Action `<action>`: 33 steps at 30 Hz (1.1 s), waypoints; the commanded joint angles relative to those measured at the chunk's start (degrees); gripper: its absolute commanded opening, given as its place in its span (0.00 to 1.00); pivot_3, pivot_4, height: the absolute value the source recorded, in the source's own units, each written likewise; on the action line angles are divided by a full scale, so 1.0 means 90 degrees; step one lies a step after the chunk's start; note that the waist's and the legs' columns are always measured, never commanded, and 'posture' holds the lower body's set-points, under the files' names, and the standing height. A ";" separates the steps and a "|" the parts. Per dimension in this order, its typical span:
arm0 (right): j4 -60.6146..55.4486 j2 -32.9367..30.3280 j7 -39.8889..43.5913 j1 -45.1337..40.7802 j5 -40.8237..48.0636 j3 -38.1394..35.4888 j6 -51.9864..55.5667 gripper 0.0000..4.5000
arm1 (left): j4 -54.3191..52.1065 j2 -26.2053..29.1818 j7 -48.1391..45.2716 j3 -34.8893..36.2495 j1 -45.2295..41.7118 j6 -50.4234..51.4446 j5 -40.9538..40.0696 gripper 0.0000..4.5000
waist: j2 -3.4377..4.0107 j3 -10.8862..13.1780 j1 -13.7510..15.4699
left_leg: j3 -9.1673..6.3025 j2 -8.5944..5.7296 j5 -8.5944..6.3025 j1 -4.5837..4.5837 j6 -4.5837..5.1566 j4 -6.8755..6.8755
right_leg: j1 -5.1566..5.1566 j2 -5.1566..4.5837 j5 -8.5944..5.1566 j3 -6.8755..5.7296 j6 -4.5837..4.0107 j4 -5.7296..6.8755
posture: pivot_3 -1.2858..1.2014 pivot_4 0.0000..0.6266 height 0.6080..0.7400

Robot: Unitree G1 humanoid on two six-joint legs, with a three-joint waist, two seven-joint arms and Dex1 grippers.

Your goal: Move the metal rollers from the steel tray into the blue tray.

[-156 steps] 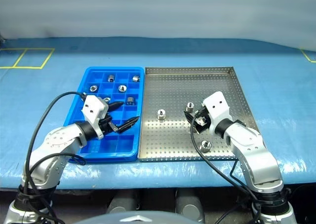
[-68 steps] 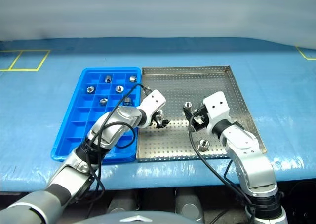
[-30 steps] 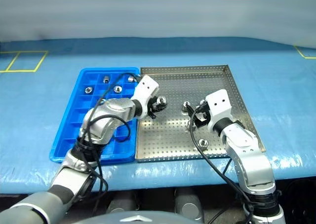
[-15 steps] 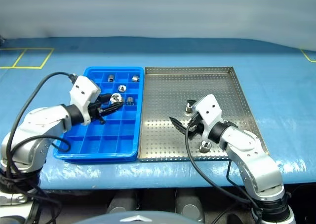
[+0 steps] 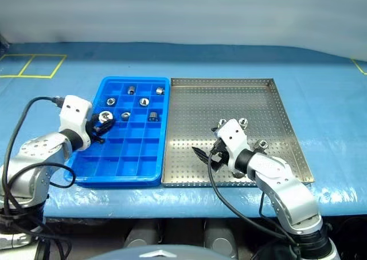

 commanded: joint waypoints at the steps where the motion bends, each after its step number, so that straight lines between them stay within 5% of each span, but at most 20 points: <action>1: -0.0109 0.0015 -0.0097 -0.0103 -0.0045 -0.0081 -0.0074 1.00 | -0.0021 0.0277 -0.0012 0.0087 0.0089 0.0057 0.0144 0.37 | -0.0001 0.0000 -0.0001 | -0.0001 0.0000 0.0000 -0.0001 0.0000 -0.0002 | 0.0000 0.0000 0.0000 0.0000 -0.0001 -0.0001 | 0.55 0.24 1.00; 17: -0.0107 0.0122 -0.0349 -0.0187 -0.0114 -0.0091 -0.0042 1.00 | 0.0432 0.0256 0.0175 0.0016 0.0206 0.0000 0.0313 0.37 | -0.0001 0.0001 -0.0004 | -0.0001 0.0001 0.0001 0.0000 -0.0001 -0.0005 | -0.0003 -0.0001 0.0003 -0.0003 -0.0010 0.0000 | 0.55 0.24 1.00; 18: -0.0106 0.0131 -0.0371 -0.0192 -0.0121 -0.0088 -0.0045 1.00 | 0.0421 0.0242 0.0167 0.0007 0.0194 0.0015 0.0302 0.53 | -0.0001 0.0001 -0.0008 | -0.0001 0.0001 0.0001 0.0000 -0.0001 -0.0005 | -0.0003 -0.0001 0.0004 -0.0002 -0.0010 0.0000 | 0.54 0.24 1.00; 21: -0.0105 0.0149 -0.0396 -0.0193 -0.0124 -0.0087 -0.0074 1.00 | 0.0411 0.0106 0.0179 0.0111 0.0070 0.0185 0.0170 0.71 | -0.0001 0.0001 -0.0010 | 0.0000 0.0001 0.0000 0.0000 -0.0001 -0.0006 | -0.0004 -0.0001 0.0008 -0.0002 -0.0018 0.0000 | 0.54 0.24 1.00; 28: -0.0046 0.0185 -0.0558 -0.0183 -0.0240 -0.0223 -0.0131 1.00 | 0.0079 -0.0899 -0.0354 0.0713 -0.0460 -0.0429 -0.1004 0.71 | -0.0004 0.0000 -0.0003 | -0.0002 0.0000 0.0001 -0.0002 -0.0002 0.0000 | 0.0001 -0.0002 0.0011 -0.0005 -0.0018 0.0000 | 0.53 0.24 1.00; 33: -0.0118 -0.0040 -0.0537 -0.0038 -0.0362 -0.0388 -0.0087 1.00 | -0.0086 -0.1132 -0.1047 -0.0544 -0.0676 -0.0822 -0.1234 0.71 | -0.0004 -0.0001 -0.0006 | 0.0000 -0.0004 0.0001 -0.0002 -0.0002 0.0000 | 0.0003 -0.0005 0.0012 -0.0002 -0.0019 -0.0002 | 0.52 0.24 1.00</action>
